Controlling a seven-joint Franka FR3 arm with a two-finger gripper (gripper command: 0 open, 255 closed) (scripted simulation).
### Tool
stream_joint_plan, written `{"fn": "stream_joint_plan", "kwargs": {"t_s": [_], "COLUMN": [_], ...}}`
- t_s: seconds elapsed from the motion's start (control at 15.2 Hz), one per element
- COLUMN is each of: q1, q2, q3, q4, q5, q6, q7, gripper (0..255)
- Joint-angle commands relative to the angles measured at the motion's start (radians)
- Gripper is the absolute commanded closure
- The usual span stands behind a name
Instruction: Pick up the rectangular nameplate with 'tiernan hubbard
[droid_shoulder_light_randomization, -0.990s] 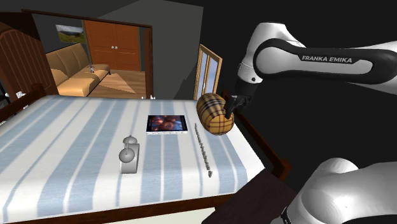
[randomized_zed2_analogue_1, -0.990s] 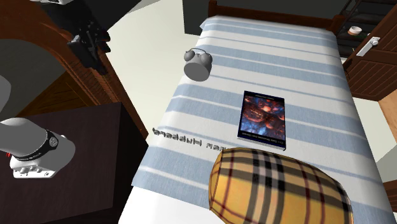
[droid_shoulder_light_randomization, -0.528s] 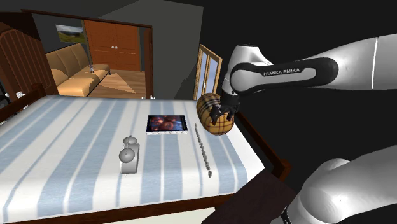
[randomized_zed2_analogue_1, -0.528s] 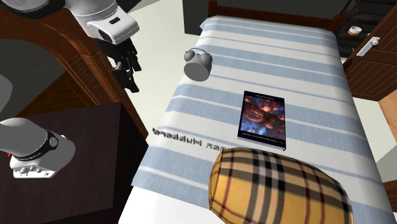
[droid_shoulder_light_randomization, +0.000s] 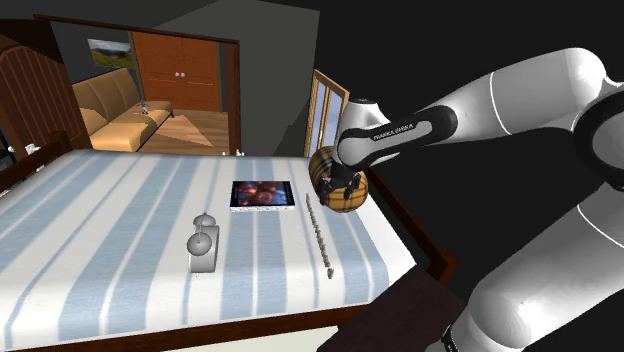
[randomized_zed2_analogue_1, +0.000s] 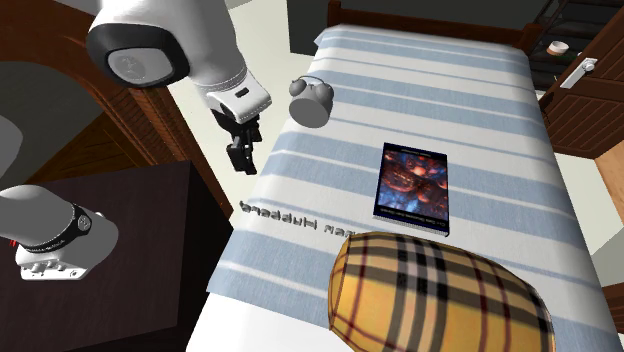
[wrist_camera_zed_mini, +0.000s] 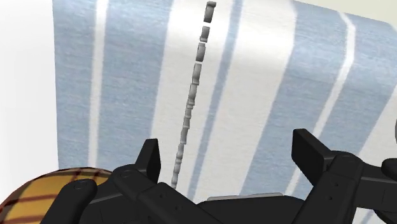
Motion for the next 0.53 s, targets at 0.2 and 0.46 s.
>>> {"fn": "stream_joint_plan", "kwargs": {"t_s": [0.2, 0.46], "q1": [-0.026, -0.033], "q2": [0.194, 0.347], "q3": [-0.003, -0.022], "q4": [0.066, 0.142], "q5": [-0.059, -0.108], "q6": [0.116, 0.183], "q7": [0.098, 0.175], "gripper": [0, 0]}}
